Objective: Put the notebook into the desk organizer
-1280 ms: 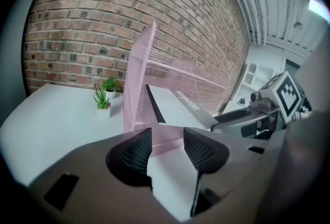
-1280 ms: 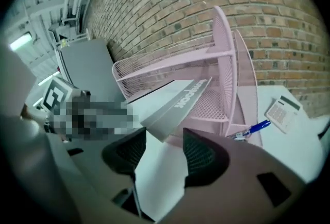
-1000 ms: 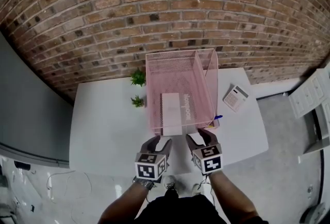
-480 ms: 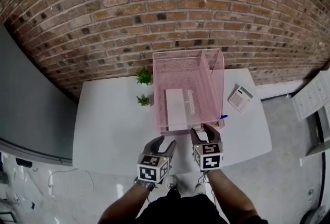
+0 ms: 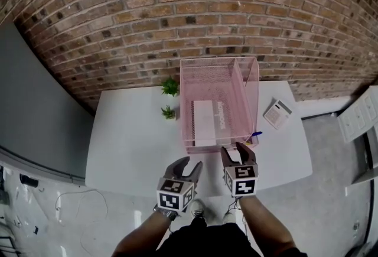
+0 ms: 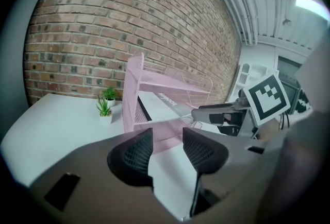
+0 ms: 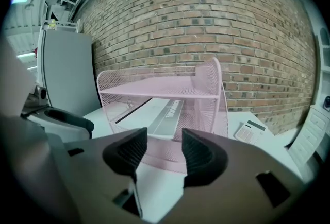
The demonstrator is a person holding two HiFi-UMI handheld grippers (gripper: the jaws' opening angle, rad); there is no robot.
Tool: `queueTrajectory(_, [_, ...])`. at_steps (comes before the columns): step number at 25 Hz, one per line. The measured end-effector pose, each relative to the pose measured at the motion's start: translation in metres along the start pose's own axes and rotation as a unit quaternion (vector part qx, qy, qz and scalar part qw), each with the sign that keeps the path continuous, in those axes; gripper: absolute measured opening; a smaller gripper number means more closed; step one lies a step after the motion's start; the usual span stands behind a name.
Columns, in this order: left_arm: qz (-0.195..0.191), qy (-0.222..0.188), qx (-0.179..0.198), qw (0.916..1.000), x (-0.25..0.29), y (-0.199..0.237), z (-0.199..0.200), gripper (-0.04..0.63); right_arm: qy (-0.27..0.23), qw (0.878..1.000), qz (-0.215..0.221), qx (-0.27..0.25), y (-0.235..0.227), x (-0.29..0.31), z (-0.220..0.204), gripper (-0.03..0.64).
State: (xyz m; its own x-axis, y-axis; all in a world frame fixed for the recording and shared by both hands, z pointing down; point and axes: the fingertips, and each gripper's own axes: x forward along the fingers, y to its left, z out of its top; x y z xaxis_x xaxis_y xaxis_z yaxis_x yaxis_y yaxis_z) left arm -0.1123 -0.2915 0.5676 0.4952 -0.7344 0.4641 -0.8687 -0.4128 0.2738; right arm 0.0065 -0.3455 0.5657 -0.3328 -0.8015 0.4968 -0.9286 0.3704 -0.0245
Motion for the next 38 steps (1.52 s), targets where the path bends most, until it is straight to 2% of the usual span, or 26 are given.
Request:
queueTrajectory(4, [0.015,-0.016,0.005,0.9997,-0.012,-0.010,0.006,0.155,-0.023,0.999,0.024,0.001,0.001,-0.019,0.009,0.208])
queueTrajectory(7, [0.035,-0.035,0.011,0.9987,-0.024,-0.020,0.012,0.105,-0.046,0.998,0.049,-0.006,0.003,-0.037,0.017,0.163])
queueTrajectory(8, [0.043,-0.041,0.013,0.9981,-0.029,-0.024,0.014,0.081,-0.054,0.997,0.058,-0.009,0.003,-0.046,0.020,0.127])
queueTrajectory(10, [0.058,-0.052,0.019,0.9968,-0.040,-0.037,0.017,0.035,-0.073,0.994,0.080,-0.014,0.004,-0.064,0.025,0.005])
queueTrajectory(15, [0.091,-0.074,0.030,0.9926,-0.068,-0.077,0.023,0.006,-0.110,0.982,0.154,-0.010,0.007,-0.112,0.036,0.003])
queueTrajectory(20, [0.118,-0.103,0.042,0.9868,-0.099,-0.124,0.023,0.006,-0.116,0.970,0.212,-0.014,0.005,-0.158,0.033,0.003])
queueTrajectory(25, [0.129,-0.120,0.035,0.9838,-0.132,-0.159,0.001,0.006,-0.109,0.960,0.258,-0.015,0.018,-0.188,0.015,0.003])
queueTrajectory(32, [0.148,-0.123,0.009,0.9812,-0.186,-0.161,-0.032,0.006,-0.090,0.949,0.301,-0.021,0.075,-0.215,-0.011,0.003])
queueTrajectory(38, [0.143,-0.125,0.002,0.9819,-0.244,-0.143,-0.058,0.006,-0.089,0.951,0.295,-0.021,0.134,-0.246,-0.028,0.003])
